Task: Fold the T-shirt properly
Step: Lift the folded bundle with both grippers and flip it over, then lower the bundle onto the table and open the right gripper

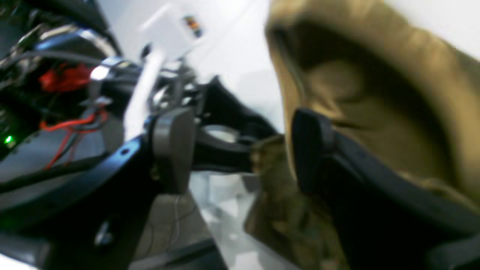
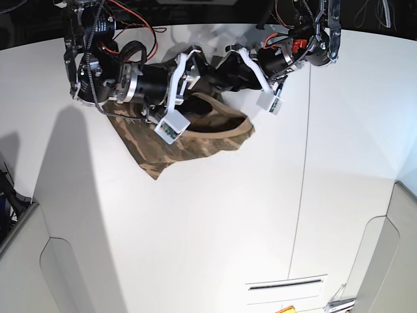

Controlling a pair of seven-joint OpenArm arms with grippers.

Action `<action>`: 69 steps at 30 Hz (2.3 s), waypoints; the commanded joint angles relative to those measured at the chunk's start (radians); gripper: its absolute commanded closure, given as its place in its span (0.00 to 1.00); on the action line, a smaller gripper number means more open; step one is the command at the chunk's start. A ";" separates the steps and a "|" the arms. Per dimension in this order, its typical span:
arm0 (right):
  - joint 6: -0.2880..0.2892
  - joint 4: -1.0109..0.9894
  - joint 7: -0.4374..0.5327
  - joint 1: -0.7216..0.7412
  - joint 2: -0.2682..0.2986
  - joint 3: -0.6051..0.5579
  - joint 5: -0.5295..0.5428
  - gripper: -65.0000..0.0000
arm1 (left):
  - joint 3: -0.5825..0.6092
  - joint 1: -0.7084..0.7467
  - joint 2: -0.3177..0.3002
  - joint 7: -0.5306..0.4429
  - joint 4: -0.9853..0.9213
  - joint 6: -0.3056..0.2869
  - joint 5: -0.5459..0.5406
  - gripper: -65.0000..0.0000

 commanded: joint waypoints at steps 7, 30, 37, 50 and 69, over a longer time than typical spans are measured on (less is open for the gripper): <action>0.003 0.042 0.023 0.022 0.000 -0.020 0.068 0.38 | -0.110 0.000 -0.006 0.003 0.014 -0.036 -0.048 0.59; -0.016 0.103 0.124 0.022 0.058 0.373 -0.163 1.00 | -0.300 0.039 -0.005 0.243 0.015 -0.039 -0.459 0.59; -0.014 -0.035 0.111 0.014 0.058 0.365 -0.059 1.00 | -0.300 0.029 -0.005 0.233 0.015 -0.039 -0.459 0.59; -0.014 -0.037 0.097 -0.089 0.035 0.064 -0.017 1.00 | -0.300 0.014 -0.005 0.227 0.015 -0.039 -0.459 0.59; -0.026 0.209 0.173 -0.042 0.036 0.202 -0.208 1.00 | -0.333 0.053 -0.005 0.365 0.116 -0.039 -0.600 0.59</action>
